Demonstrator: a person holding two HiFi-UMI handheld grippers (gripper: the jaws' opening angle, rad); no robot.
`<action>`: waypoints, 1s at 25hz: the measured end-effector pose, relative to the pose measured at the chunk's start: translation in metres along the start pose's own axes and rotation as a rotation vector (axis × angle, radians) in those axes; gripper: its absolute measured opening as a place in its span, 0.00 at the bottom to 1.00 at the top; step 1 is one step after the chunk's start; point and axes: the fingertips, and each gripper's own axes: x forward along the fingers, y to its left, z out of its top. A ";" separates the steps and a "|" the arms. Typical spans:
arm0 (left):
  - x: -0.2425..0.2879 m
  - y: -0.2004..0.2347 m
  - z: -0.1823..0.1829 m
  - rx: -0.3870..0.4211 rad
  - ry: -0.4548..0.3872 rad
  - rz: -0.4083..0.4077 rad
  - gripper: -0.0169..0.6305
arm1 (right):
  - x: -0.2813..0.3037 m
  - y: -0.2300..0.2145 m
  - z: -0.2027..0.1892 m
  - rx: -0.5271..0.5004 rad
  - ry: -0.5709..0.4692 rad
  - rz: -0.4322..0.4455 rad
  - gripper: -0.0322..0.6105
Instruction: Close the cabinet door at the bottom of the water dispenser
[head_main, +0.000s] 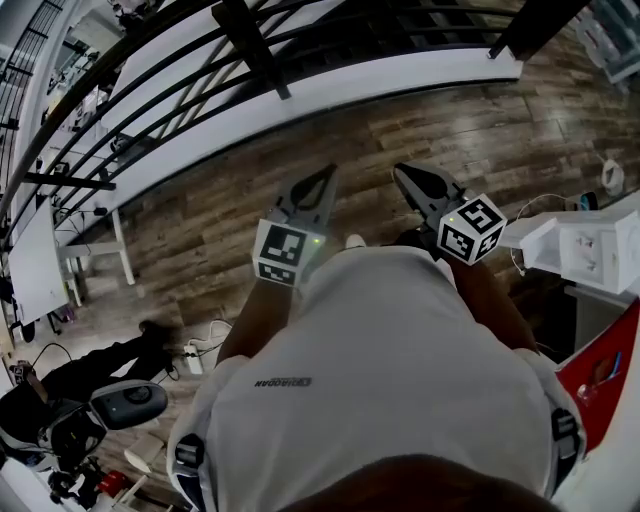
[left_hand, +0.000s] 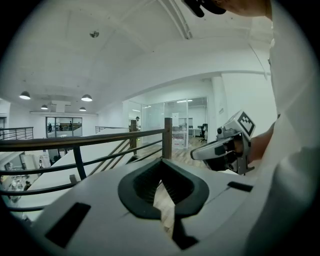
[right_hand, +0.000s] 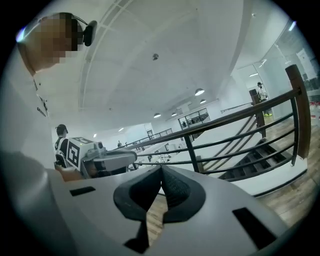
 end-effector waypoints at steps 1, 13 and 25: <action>0.000 0.001 0.000 -0.002 0.000 0.002 0.01 | 0.001 0.001 0.000 0.009 -0.003 0.002 0.08; 0.020 -0.018 0.005 -0.011 0.023 -0.035 0.01 | -0.018 0.005 -0.005 -0.026 0.024 0.023 0.08; 0.077 -0.144 0.016 0.026 0.040 -0.196 0.01 | -0.146 -0.044 -0.026 0.032 -0.015 -0.124 0.08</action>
